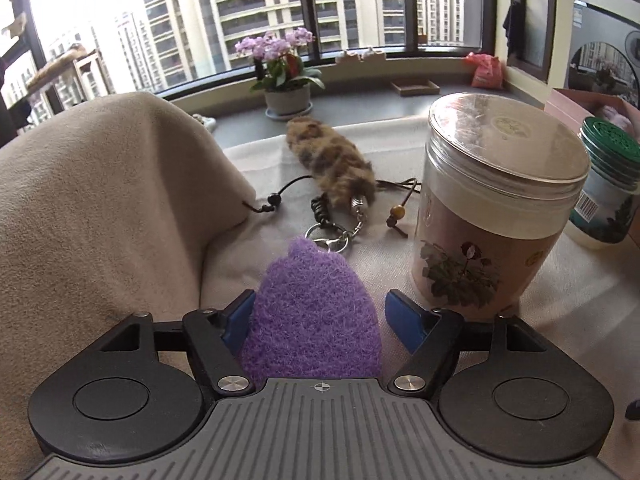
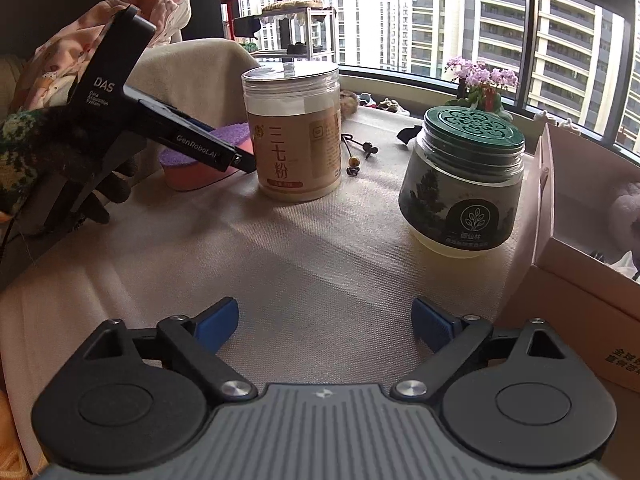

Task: Organize soft objects
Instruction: 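Grasp the purple-and-pink sponge with the left gripper and lift it, then grasp the brown spotted furry keychain with the right gripper while the left gripper holds the sponge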

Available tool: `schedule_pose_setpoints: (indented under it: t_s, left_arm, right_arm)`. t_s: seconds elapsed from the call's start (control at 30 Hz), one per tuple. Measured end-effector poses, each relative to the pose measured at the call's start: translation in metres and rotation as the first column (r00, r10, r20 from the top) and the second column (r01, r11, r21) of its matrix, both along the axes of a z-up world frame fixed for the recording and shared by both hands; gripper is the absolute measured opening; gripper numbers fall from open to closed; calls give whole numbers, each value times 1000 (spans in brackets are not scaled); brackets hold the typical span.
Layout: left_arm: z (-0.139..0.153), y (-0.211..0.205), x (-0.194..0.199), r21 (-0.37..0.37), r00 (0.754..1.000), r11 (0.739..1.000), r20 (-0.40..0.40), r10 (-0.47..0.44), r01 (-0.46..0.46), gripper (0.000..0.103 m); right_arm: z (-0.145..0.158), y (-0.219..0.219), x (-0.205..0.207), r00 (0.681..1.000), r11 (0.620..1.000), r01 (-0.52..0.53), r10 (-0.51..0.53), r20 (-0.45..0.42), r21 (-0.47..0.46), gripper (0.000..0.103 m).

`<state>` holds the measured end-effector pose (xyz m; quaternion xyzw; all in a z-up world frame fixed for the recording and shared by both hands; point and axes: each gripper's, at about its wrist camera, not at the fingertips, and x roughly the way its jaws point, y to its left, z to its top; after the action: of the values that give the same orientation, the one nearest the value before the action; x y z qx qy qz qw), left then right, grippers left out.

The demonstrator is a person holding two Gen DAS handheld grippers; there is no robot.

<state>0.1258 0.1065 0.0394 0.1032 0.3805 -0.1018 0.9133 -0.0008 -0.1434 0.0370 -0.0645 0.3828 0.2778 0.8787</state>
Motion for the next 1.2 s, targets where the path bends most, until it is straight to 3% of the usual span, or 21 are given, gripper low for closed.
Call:
schedule_pose_setpoints:
  t_s: [0.17,0.27,0.37,0.43,0.5,0.57,0.63,0.73,0.9,0.97,1.03,1.13,1.2]
  left_arm:
    - [-1,0,-6,-12,1000,1000,-1,-18,18,78]
    - [-2,0,-7,-21,1000,1000,-6,-15,14,78]
    - [0,1,-9,-22,1000,1000,-17,-11,10,77]
    - [3,3,-14,-22,1000,1000,3,22,-22,66]
    - [7,9,-20,-74,999,997,16,28,-27,67]
    - [11,9,-28,-109,999,994,29,21,-18,66]
    - [15,7,-37,-106,999,994,42,34,-29,66]
    - [19,7,-48,-86,994,994,76,72,-65,66]
    - [18,18,-48,-161,994,983,50,96,-87,66]
    - [16,17,-45,-160,996,984,39,84,-77,66]
    - [14,17,-45,-163,997,985,38,67,-60,66]
    - [16,27,-44,-215,997,975,40,71,-61,66]
    - [17,32,-47,-268,997,962,47,65,-50,66]
  right_arm:
    - [-1,-5,3,999,999,-27,28,-30,36,103]
    - [-2,9,-1,998,996,-57,57,-5,-65,103]
    - [0,11,3,999,996,-43,41,-34,-79,103]
    - [2,14,7,998,995,-41,36,-57,-92,103]
    - [4,17,7,997,994,-26,18,-74,-111,103]
    - [8,22,11,991,986,-97,82,-109,-138,103]
    - [16,29,16,986,973,-133,111,-123,-190,95]
    - [52,30,21,993,972,-110,98,-71,-207,91]
    - [149,50,51,994,976,-79,92,56,-201,93]
    - [173,68,90,999,978,-45,45,-4,-202,94]
    - [181,88,141,990,987,-33,10,-143,-158,94]
    - [162,123,214,936,989,8,-59,-348,-144,94]
    - [132,147,255,885,984,36,-112,-452,-173,93]
